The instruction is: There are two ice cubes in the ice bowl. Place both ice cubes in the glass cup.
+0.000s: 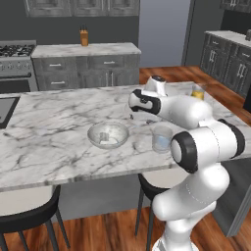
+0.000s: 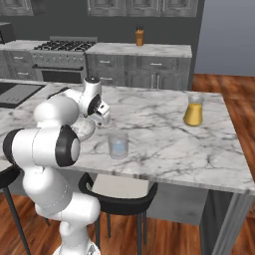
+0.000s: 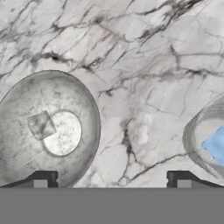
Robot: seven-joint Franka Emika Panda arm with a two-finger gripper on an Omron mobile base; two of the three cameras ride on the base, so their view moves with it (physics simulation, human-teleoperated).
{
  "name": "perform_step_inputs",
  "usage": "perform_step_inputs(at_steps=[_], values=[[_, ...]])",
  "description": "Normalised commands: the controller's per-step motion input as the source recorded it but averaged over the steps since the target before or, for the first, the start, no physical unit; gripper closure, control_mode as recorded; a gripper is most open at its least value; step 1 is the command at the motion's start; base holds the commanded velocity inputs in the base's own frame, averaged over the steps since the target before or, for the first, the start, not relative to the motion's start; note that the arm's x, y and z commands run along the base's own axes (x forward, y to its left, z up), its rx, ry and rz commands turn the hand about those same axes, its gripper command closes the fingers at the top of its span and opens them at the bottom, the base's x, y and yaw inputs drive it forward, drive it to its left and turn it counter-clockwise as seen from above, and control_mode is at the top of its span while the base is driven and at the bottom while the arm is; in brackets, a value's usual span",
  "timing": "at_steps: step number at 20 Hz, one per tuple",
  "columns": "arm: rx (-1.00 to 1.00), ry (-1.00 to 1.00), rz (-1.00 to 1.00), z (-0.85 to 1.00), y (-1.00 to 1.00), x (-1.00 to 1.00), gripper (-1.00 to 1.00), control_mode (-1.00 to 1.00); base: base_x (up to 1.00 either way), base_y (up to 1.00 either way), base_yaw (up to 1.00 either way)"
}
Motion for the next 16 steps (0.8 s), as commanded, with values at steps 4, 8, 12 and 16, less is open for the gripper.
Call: perform_step_inputs(at_steps=[4,8,12,16], values=[[0.19,0.01,0.05,-0.02,0.83,-0.10,-1.00,-1.00,0.00,0.00,0.00],[0.04,-0.01,0.09,-0.19,0.50,-0.05,-1.00,-1.00,0.00,0.00,0.00],[-0.07,-0.08,0.04,-0.22,0.12,0.04,-1.00,-1.00,0.00,0.00,0.00],[0.00,-0.03,0.00,-0.23,0.01,0.06,-1.00,-1.00,0.00,0.00,0.00]])
